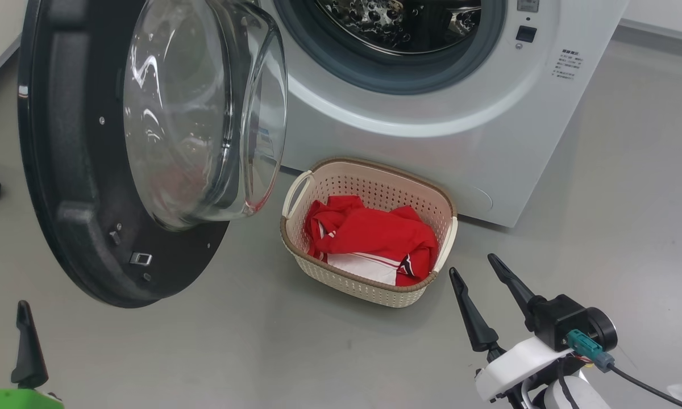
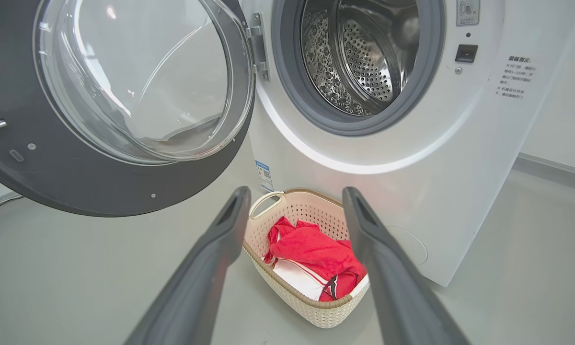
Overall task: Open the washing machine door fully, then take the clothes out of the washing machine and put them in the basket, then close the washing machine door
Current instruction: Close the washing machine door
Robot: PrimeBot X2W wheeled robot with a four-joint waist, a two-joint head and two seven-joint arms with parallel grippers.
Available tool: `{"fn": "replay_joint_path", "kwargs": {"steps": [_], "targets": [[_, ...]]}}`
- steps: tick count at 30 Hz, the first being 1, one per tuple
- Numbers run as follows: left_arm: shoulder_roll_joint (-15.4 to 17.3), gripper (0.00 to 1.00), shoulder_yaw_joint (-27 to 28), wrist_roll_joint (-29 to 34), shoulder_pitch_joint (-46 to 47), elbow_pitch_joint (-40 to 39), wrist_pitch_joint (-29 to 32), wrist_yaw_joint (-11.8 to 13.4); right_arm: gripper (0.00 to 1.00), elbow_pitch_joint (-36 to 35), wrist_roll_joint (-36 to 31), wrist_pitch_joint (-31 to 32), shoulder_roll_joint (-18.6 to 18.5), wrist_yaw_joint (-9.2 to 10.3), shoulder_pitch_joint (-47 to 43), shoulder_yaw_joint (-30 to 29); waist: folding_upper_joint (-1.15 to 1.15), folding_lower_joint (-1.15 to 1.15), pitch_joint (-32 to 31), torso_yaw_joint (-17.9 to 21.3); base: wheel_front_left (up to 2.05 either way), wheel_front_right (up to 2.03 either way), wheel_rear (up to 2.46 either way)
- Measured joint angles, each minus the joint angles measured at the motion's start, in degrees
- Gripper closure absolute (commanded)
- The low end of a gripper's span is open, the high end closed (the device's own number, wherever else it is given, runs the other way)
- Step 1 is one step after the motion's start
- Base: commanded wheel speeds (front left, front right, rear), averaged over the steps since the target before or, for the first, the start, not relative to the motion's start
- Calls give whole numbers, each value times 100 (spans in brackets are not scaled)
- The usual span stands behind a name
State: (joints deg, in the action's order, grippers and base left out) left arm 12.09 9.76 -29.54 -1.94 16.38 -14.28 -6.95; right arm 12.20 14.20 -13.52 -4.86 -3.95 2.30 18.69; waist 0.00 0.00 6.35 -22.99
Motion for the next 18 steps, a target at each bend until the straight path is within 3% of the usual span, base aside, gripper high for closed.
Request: {"fn": "replay_joint_path", "kwargs": {"steps": [10, 12, 13, 14, 18], "targets": [[109, 0, -41, -59, 97, -5, 0, 0, 0, 18, 0, 0, 0, 0, 0, 24, 0, 0, 29, 12, 0, 0, 0], [87, 59, -94, -253, 116, 11, 0, 0, 0, 19, 0, 0, 0, 0, 0, 27, 0, 0, 34, 18, 0, 0, 0], [85, 72, -134, -355, 125, 13, 0, 0, 0, 20, 0, -1, 0, 0, 0, 29, 0, 0, 36, 21, 0, 0, 0], [85, 100, -166, -445, 144, 12, 0, 0, 0, 21, 0, -8, 0, 0, 0, 31, 0, 0, 39, 23, 0, 0, 0], [85, 100, -256, -871, 257, -5, 79, 0, 0, 23, 0, -18, 0, 0, 0, 44, 0, 0, 54, 31, 0, 0, 0]]}}
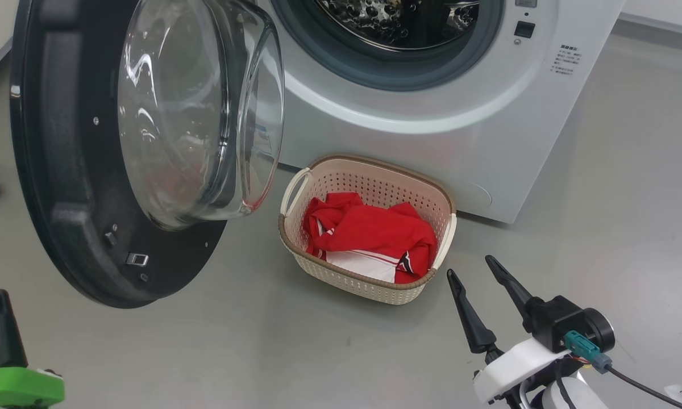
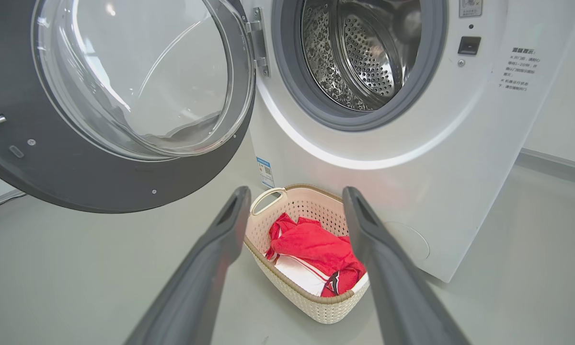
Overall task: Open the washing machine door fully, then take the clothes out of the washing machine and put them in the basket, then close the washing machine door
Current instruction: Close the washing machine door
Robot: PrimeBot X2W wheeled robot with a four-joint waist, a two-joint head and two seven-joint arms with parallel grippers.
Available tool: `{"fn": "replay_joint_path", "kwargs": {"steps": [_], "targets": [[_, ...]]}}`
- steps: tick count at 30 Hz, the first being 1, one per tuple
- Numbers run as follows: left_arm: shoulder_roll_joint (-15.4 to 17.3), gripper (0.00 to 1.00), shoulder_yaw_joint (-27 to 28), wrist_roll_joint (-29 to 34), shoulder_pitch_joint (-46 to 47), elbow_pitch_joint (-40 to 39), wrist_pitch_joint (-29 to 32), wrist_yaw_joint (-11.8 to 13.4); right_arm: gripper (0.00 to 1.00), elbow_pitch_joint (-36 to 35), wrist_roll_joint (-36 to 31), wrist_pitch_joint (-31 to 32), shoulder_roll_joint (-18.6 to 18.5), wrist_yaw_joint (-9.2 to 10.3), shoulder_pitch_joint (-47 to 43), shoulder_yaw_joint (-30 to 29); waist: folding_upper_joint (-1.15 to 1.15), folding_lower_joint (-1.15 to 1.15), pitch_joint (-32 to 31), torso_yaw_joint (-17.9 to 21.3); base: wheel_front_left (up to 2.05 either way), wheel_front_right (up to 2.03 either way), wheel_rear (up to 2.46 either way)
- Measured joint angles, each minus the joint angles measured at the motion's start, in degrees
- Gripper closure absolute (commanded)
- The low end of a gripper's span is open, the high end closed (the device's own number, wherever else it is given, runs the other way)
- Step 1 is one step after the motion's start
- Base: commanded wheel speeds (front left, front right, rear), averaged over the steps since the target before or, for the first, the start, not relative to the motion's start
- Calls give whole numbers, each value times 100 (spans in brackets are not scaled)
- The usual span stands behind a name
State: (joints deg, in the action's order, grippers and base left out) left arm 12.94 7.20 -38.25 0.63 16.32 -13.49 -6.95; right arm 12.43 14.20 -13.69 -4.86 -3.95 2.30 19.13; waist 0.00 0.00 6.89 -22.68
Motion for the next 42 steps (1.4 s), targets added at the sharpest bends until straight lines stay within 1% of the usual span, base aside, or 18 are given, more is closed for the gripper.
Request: {"fn": "replay_joint_path", "kwargs": {"steps": [2, 6, 9, 16, 21, 24, 25, 26, 27, 30, 36, 38, 42], "targets": [[3, 100, 7, -250, 61, -16, 100, 0, 0, 0, 0, 0, 0, -1, 1, 7, 0, 0, 10, 3, 0, 0, 0], [105, 100, 43, -463, 136, -60, 244, 0, 0, 2, 0, 0, 0, -1, 1, 19, 0, 0, 31, 9, 0, 0, 0], [154, 100, 154, -782, 210, -105, 394, 0, 0, 5, 0, 0, 0, -1, 1, 27, 0, 0, 48, 15, 0, 0, 0], [126, 100, 390, -1860, 500, -136, 940, 0, 0, 7, -1, -1, -2, -1, 10, 31, 0, 0, 96, 31, 0, 0, 0], [-43, 100, 648, -2829, 772, -111, 1491, 0, 0, 8, -1, -7, -2, -1, 14, 34, 0, 0, 133, 40, 0, 0, 0], [-43, 100, 794, -3072, 864, -32, 1781, 1, 0, 8, -1, -7, -2, 0, 16, 33, 0, 0, 159, 49, 0, 0, 0], [-43, 100, 794, -3072, 864, -32, 1781, 1, 0, 8, -1, -7, -2, 0, 16, 33, 0, 0, 159, 49, 0, 0, 0], [-60, 100, 884, -3345, 912, -20, 2000, 11, 0, 7, -1, -8, -2, 0, 18, 32, 0, 0, 177, 57, 0, 0, 0], [-97, 100, 943, -3537, 958, -4, 2081, 23, 0, 8, -1, -8, -3, 0, 19, 32, 0, 0, 185, 61, 0, 0, 0], [-216, 100, 1084, -4030, 1135, 64, 2387, 181, 0, 8, -1, -8, -4, 0, 30, 33, 0, 0, 210, 74, 0, 0, 0], [-508, 100, 1439, -5232, 1457, 196, 3112, 628, 0, 10, -1, -8, -5, 0, 82, 33, 0, 0, 245, 100, 0, 0, 0], [-525, 100, 1517, -5476, 1533, 214, 3315, 803, 0, 10, -1, -8, -7, 0, 83, 32, 0, 0, 254, 106, 0, 0, 0], [-524, 100, 1658, -5898, 1663, 205, 3687, 1062, 0, 20, -1, -8, -8, 0, 84, 33, 0, 0, 263, 114, 0, 0, 0]]}}
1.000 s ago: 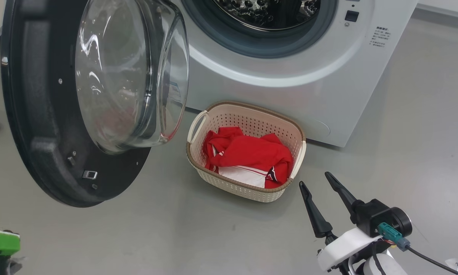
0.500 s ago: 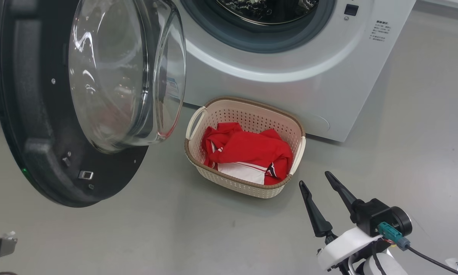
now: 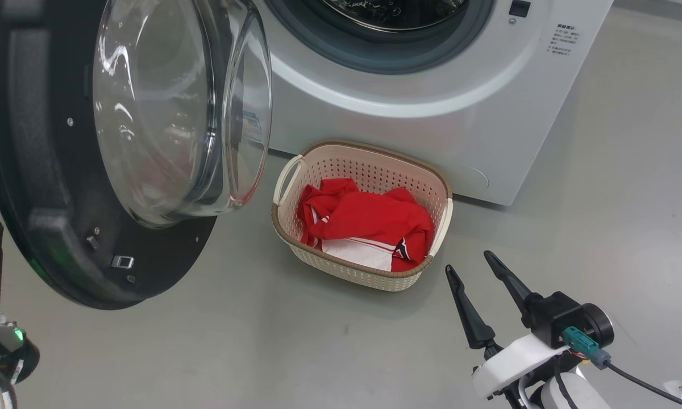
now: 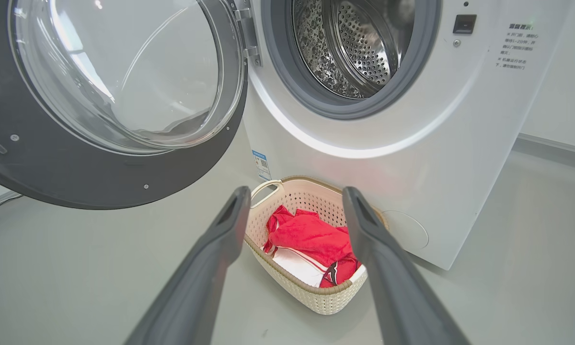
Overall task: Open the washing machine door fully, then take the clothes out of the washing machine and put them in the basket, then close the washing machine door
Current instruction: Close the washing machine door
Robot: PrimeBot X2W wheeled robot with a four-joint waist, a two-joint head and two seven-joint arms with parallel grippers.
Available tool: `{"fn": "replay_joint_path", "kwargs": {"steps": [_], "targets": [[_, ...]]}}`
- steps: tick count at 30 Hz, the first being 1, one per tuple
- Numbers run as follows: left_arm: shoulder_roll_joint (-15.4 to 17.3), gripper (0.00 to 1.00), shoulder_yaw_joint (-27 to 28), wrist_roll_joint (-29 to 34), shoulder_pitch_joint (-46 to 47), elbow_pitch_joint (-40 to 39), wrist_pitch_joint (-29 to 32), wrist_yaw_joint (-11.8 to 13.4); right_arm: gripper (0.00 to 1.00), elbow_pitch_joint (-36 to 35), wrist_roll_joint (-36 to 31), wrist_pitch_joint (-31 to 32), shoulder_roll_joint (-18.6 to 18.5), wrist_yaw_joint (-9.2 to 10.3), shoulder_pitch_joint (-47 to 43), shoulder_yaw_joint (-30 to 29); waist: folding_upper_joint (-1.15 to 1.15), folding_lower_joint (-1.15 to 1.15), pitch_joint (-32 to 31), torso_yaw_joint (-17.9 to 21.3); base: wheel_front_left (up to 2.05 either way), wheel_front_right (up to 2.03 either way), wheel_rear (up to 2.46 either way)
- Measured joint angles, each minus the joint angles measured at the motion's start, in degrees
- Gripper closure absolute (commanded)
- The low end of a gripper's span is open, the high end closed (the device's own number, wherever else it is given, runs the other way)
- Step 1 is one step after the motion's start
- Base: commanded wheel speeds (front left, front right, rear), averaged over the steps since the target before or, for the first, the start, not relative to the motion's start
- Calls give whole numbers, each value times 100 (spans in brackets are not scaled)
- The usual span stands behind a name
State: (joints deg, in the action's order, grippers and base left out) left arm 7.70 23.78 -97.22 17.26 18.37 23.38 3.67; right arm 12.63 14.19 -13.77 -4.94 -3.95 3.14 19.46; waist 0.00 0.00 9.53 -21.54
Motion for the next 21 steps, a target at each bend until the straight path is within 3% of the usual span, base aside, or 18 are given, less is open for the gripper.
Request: {"fn": "replay_joint_path", "kwargs": {"steps": [6, 21], "targets": [[30, 100, 69, -344, 41, -8, 469, 203, 0, 18, 0, 0, -5, 0, 5, -1, 0, 0, 4, 4, 0, 0, 0], [302, 100, -225, -626, -29, -348, 1594, 260, 0, 49, 0, -16, -7, 1, 23, -1, 0, 0, -13, 4, 0, 0, 0]]}}
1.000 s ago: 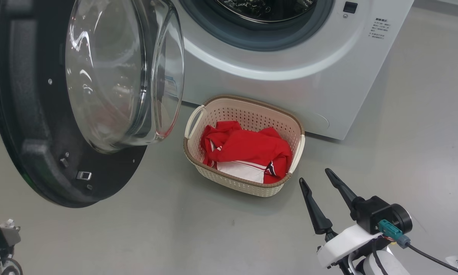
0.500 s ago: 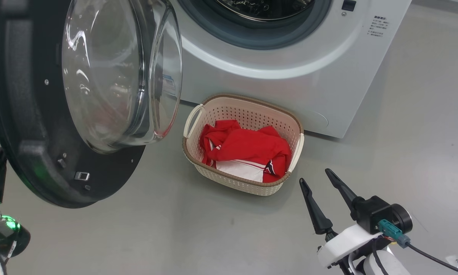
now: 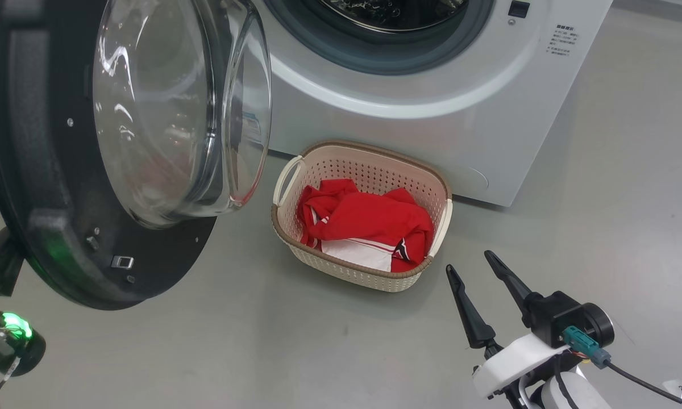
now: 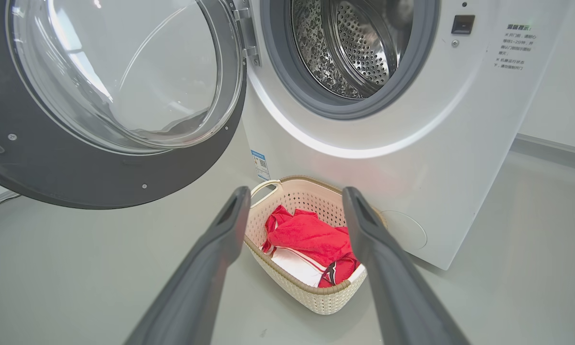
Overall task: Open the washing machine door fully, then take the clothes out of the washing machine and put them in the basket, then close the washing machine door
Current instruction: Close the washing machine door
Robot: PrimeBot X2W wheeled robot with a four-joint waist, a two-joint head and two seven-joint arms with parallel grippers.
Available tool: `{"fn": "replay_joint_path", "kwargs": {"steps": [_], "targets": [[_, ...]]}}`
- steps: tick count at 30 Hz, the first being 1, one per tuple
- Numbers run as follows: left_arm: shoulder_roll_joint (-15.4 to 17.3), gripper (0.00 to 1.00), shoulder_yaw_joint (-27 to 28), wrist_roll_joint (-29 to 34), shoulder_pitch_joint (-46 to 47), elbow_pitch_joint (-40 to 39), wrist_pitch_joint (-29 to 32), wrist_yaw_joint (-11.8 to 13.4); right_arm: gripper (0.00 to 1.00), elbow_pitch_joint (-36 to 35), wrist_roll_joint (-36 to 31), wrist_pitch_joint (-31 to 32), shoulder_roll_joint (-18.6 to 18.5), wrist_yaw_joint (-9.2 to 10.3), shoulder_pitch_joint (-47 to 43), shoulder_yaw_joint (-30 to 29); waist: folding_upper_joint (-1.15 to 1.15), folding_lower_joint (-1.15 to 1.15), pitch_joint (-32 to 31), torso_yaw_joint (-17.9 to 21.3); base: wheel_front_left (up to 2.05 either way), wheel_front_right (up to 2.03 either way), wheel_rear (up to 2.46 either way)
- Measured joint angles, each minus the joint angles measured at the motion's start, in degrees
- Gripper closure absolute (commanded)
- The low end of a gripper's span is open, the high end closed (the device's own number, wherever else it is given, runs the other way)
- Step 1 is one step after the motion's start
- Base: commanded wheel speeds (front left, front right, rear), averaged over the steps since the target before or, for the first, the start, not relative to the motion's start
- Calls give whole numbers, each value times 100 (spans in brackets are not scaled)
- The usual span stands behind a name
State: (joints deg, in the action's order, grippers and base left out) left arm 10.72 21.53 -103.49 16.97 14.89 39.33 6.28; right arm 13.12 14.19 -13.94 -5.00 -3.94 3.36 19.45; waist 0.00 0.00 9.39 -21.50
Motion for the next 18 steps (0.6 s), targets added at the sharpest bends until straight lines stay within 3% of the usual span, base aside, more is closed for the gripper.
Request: {"fn": "replay_joint_path", "kwargs": {"steps": [18], "targets": [[66, 100, -135, -281, -435, -438, 620, 8, 0, 8, 1, 0, 0, 7, 32, -14, 0, 0, 12, 38, 0, 0, 0]]}}
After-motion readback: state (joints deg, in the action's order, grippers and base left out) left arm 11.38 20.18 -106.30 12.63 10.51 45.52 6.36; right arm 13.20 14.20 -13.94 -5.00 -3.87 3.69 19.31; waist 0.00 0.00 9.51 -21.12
